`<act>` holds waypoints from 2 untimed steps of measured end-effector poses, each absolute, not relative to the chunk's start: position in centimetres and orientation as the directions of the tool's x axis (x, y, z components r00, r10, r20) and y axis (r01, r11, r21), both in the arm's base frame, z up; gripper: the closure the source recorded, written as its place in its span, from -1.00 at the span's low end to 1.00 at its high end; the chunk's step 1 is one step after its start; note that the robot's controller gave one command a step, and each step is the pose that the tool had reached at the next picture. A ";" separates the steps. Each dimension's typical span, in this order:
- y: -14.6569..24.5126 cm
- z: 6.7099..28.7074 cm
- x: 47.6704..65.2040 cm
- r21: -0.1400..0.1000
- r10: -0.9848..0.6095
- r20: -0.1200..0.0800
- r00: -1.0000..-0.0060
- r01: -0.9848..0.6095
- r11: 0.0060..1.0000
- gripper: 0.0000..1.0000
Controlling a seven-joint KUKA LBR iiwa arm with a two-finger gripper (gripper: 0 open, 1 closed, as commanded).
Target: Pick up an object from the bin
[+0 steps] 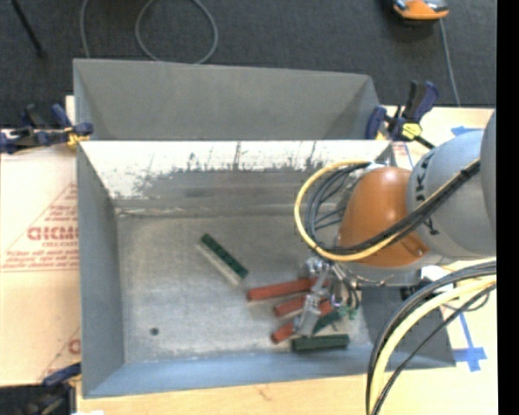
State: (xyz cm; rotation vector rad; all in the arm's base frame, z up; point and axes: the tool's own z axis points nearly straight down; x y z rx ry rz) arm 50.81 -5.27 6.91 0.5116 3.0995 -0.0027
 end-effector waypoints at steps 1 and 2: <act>-5.1 7.4 51.3 0.002 0.318 -0.013 -0.948 0.318 0.948 1.00; -5.9 33.4 50.0 0.002 0.237 -0.013 -0.971 0.237 0.972 1.00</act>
Offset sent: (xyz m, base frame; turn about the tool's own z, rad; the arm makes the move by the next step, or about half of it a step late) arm 0.0000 0.0000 0.0000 0.0000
